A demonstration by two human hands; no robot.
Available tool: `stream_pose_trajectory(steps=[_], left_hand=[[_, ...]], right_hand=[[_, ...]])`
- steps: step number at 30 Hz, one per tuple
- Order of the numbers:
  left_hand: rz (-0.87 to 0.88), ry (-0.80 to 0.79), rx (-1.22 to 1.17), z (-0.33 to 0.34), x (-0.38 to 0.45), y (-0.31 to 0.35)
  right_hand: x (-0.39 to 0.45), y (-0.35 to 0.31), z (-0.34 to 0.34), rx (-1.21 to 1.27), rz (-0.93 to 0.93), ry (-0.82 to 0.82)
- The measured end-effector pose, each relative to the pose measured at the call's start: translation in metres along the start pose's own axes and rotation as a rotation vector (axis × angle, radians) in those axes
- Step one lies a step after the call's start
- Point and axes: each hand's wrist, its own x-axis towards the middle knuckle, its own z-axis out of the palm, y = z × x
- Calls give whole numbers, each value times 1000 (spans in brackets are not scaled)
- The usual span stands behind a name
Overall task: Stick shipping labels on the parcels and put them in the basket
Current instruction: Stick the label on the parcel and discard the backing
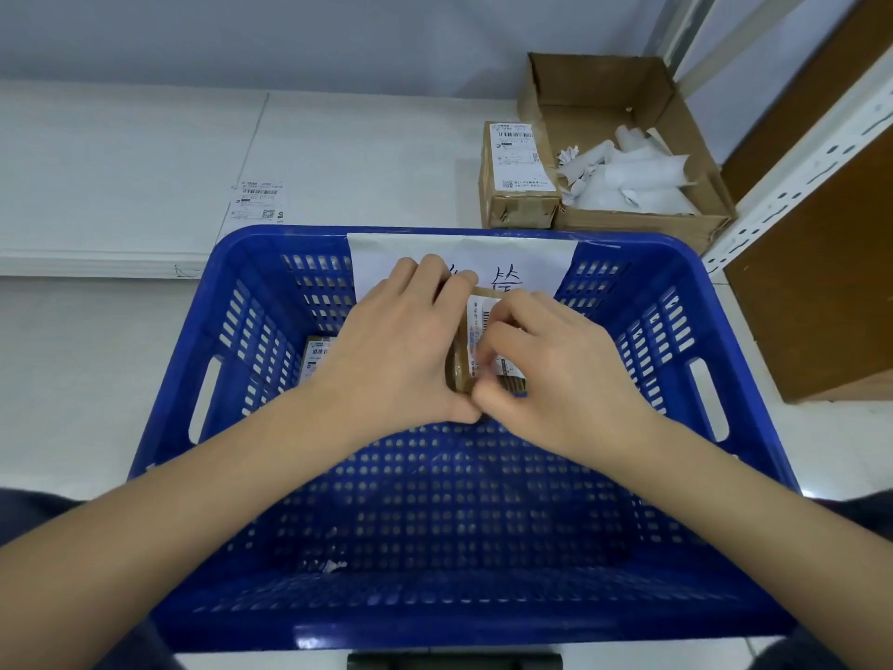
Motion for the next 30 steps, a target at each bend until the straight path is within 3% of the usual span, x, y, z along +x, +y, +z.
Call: stream_pose_trajectory(steps=[5, 12, 18, 30], left_hand=[[2, 47, -29, -4, 3, -3], [60, 55, 3, -3, 2, -5], [66, 56, -5, -1, 1, -3], [-73, 8, -154, -5, 2, -10]], right_hand=[[3, 3, -7, 180, 113, -92], [5, 14, -3, 248, 65, -300], [1, 6, -1, 49, -137, -253], [6, 13, -11, 10, -56, -227]])
